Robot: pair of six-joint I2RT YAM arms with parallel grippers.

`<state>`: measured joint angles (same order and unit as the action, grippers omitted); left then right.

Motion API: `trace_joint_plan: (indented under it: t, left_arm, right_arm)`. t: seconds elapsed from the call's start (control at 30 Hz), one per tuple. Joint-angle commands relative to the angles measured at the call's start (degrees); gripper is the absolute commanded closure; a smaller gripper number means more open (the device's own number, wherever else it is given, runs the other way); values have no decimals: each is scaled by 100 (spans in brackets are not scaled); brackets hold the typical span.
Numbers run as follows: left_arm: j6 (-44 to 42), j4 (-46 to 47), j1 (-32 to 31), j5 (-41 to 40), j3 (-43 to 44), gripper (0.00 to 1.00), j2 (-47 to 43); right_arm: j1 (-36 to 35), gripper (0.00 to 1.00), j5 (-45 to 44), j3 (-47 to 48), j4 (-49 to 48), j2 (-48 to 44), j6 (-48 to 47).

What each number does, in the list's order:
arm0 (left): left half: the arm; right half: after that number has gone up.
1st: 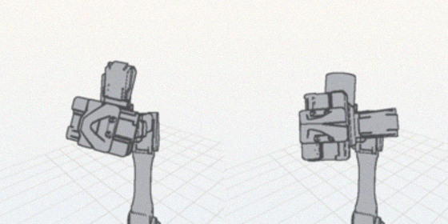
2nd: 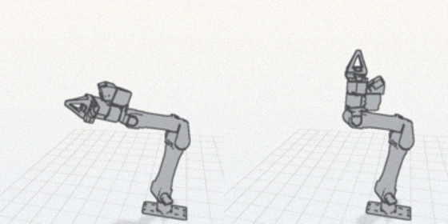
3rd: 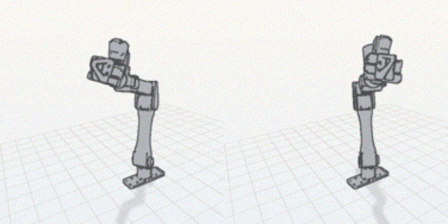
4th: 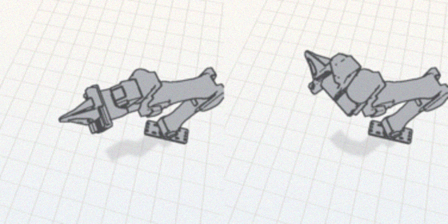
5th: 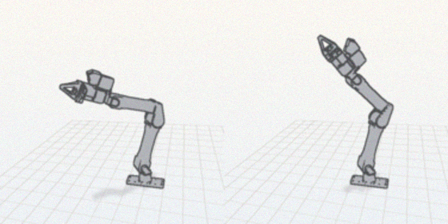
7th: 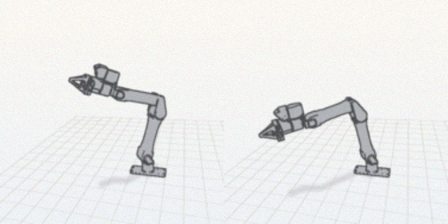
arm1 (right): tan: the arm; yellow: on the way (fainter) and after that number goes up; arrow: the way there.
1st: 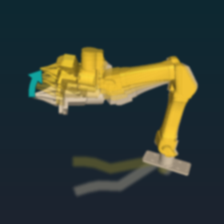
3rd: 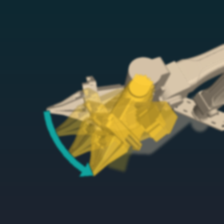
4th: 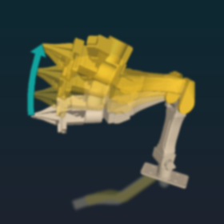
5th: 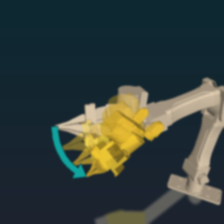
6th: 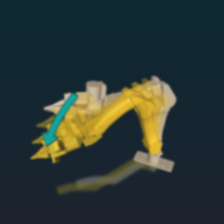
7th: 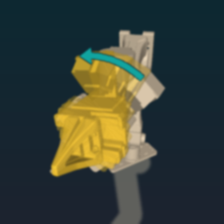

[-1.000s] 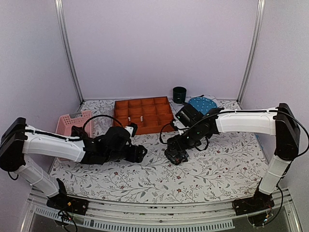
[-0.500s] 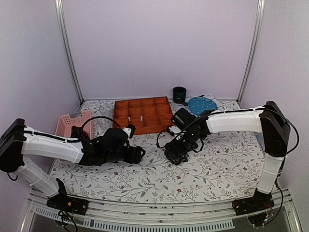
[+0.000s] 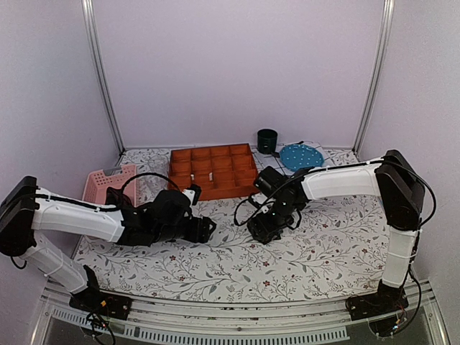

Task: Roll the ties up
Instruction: Adjust the tie at the center of the board.

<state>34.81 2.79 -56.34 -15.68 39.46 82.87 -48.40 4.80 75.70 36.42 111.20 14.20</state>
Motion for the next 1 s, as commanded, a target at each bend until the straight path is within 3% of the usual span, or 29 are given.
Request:
trace_joint_plan:
  t: [0.0,0.27,0.53,0.6,0.77,0.97]
  left_arm:
    - [34,108,88,29,-8,22,7]
    - [45,134,97,82,23,22,84]
    - [48,134,92,89,35,22,106]
    - [53,141,105,92,43,22,111]
    - [27,139,129,174,100,22,115]
    - [-35,34,194,335,261,22,22]
  right_arm:
    - [74,28,-26,56,35,411,-91]
    - [88,47,-4,-63,-21,358,-176]
    - [89,57,16,-65,-35,294,-207]
    - [86,51,5,-33,5,209,-166]
    - [90,16,167,25,-55,-278,-40]
    - [98,2,317,381,22,-886,182]
